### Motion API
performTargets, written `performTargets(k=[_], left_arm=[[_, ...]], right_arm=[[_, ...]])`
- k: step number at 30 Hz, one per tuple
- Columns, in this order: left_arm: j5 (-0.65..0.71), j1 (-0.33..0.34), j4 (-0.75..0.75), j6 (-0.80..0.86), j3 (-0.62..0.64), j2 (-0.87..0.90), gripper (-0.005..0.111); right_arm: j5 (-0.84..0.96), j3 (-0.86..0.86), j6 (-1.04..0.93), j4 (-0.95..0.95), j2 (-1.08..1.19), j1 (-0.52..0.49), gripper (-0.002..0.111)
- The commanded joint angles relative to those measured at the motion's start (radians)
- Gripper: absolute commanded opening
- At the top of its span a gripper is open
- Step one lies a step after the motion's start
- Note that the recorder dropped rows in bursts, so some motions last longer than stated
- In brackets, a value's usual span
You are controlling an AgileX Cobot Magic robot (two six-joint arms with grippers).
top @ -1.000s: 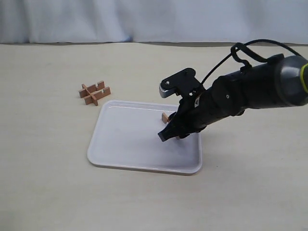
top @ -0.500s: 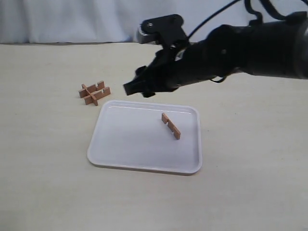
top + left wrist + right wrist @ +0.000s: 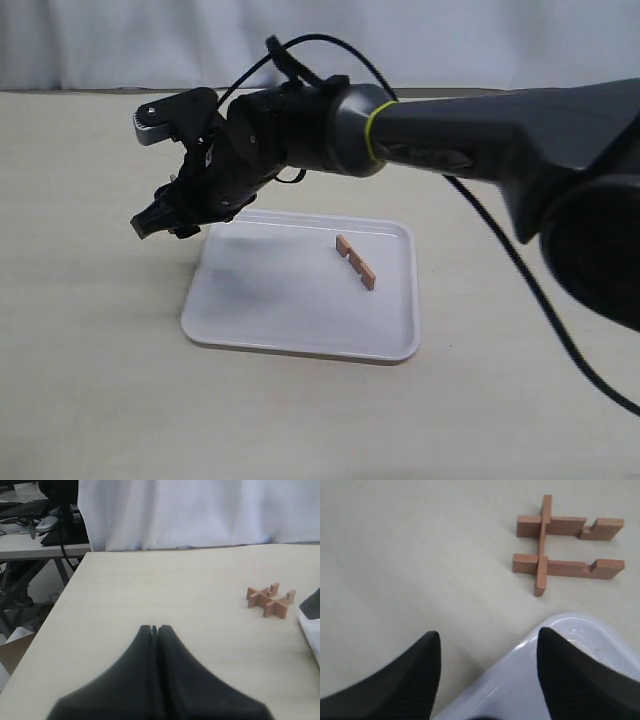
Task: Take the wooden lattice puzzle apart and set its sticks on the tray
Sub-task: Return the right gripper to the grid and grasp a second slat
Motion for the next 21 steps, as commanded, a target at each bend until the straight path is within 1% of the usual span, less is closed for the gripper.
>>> performTargets(k=[1,5,7,9,12,21], left_arm=[[-0.008,0.001,0.000,-0.001,0.001,-0.002,0.000],[-0.008,0.001,0.000,-0.001,0.001,-0.002,0.000],[-0.008,0.001,0.000,-0.001,0.001,-0.002,0.000],[-0.008,0.001,0.000,-0.001,0.001,-0.002,0.000],[-0.008,0.001,0.000,-0.001,0.001,-0.002,0.000],[-0.008,0.001,0.000,-0.001,0.001,-0.002,0.000]], right_arm=[[0.086,-0.132,0.181,-0.217,0.083,0.009,0.054],[0.076,-0.189,0.200,-0.248,0.136,0.010,0.054],[0.070,-0.207,0.202,-0.264,0.158,0.010,0.050],[0.048,-0.219,0.202,-0.285,0.176,0.010,0.043],[0.004,-0.221,0.202,-0.285,0.193,0.010,0.036],[-0.080,-0.221,0.204,-0.292,0.205,0.004,0.036]])
